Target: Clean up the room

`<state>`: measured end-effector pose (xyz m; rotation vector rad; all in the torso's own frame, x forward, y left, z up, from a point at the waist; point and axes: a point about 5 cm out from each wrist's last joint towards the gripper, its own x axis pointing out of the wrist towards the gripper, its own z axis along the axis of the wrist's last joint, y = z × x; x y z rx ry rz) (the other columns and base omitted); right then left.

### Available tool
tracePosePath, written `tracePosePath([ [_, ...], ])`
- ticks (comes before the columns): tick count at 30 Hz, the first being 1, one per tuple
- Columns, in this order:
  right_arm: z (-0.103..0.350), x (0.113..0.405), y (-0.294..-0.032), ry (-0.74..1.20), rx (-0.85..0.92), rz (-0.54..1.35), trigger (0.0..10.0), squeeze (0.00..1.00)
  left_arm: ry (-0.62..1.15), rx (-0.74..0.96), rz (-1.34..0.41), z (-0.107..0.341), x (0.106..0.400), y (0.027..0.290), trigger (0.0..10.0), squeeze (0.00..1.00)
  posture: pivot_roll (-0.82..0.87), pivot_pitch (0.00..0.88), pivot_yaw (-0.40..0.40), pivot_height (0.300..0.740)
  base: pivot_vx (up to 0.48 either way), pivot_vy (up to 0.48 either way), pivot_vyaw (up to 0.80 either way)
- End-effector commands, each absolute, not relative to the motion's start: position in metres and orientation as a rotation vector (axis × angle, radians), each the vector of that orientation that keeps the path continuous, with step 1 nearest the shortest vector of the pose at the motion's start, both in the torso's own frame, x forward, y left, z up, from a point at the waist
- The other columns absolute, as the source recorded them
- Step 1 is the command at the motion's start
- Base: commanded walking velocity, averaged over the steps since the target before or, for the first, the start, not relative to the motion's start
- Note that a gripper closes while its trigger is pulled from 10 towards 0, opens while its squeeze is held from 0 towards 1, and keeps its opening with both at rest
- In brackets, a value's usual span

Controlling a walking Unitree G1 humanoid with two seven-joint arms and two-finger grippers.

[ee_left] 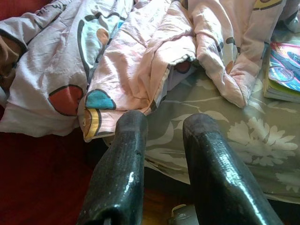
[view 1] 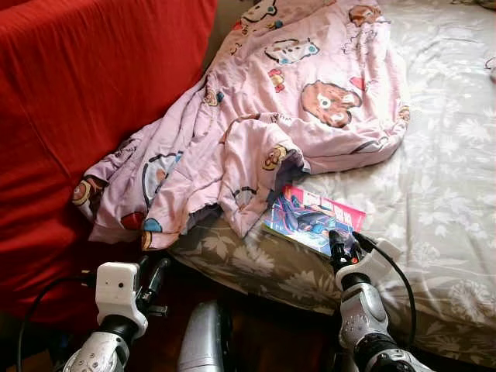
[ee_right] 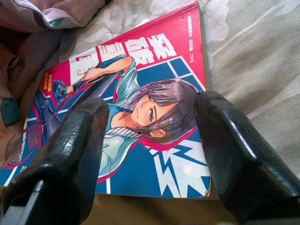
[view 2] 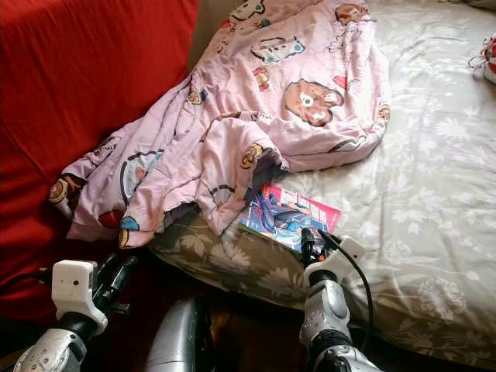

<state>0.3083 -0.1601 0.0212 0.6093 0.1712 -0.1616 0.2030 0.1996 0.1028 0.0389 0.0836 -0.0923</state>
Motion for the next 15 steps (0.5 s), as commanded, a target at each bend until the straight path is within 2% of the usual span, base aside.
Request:
tracePosePath([
  [1, 0.023, 0.309, -0.156, 0.159, 0.624, -0.161, 10.0, 0.00, 0.100, 0.054, -0.088, 0.101, 0.200, 0.203, 10.0, 0.00, 0.23, 0.171, 0.118, 0.577, 0.000, 0.000, 0.00],
  [8, 0.027, 0.309, -0.167, 0.108, 0.614, -0.219, 10.0, 0.00, 0.098, 0.054, -0.087, 0.101, 0.200, 0.204, 10.0, 0.00, 0.23, 0.172, 0.118, 0.577, 0.000, 0.000, 0.00],
  [15, 0.022, 0.306, -0.164, 0.135, 0.602, -0.212, 10.0, 0.00, 0.102, 0.049, -0.091, 0.100, 0.199, 0.202, 10.0, 0.00, 0.22, 0.174, 0.120, 0.577, 0.000, 0.000, 0.00],
])
